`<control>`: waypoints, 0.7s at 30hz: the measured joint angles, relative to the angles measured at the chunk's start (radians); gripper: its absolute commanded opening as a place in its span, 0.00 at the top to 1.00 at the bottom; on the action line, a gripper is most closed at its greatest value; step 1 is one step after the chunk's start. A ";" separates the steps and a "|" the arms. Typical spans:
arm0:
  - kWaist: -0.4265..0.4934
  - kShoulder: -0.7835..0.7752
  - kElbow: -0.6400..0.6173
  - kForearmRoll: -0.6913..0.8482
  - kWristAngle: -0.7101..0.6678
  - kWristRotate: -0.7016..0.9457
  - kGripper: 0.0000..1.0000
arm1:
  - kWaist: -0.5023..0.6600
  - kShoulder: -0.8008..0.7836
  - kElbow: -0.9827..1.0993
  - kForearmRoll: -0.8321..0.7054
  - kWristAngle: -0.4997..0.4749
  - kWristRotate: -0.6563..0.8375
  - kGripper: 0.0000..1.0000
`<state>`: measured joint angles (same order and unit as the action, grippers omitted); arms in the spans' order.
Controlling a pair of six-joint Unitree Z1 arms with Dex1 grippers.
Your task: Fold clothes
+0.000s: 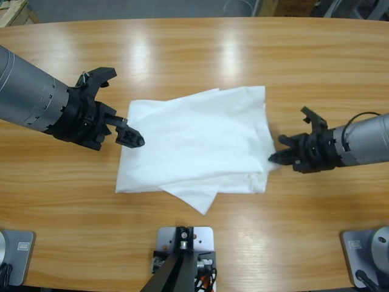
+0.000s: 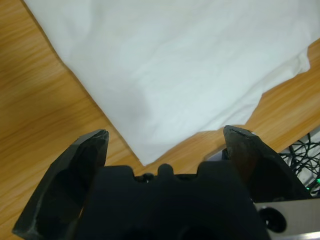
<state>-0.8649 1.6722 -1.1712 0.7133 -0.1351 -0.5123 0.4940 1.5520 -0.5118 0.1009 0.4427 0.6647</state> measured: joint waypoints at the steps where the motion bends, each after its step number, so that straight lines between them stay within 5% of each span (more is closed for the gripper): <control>1: 0.000 0.000 0.003 -0.001 0.000 0.000 0.10 | 0.000 -0.020 0.001 0.014 0.000 0.000 1.00; 11: -0.014 0.000 0.035 -0.033 0.000 -0.010 0.10 | 0.002 -0.148 0.001 0.169 -0.019 0.047 1.00; 12: -0.014 0.000 0.037 -0.033 0.000 -0.010 0.10 | 0.006 -0.136 0.001 0.172 -0.018 0.053 0.44; 13: -0.015 0.000 0.039 -0.033 0.000 -0.010 0.10 | 0.010 -0.115 0.001 0.173 -0.018 0.061 0.02; 17: -0.015 -0.010 0.049 -0.034 0.000 -0.010 0.17 | 0.017 -0.063 0.001 0.216 -0.027 0.111 0.02; 19: -0.015 -0.021 0.058 -0.034 0.000 -0.010 0.42 | 0.020 -0.082 -0.006 0.273 -0.077 0.123 0.37; 21: -0.016 -0.027 0.073 -0.038 0.000 -0.010 0.88 | 0.020 -0.140 -0.064 0.375 -0.160 0.117 0.61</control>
<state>-0.8806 1.6456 -1.0978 0.6756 -0.1351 -0.5227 0.5144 1.4118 -0.5760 0.4757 0.2829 0.7821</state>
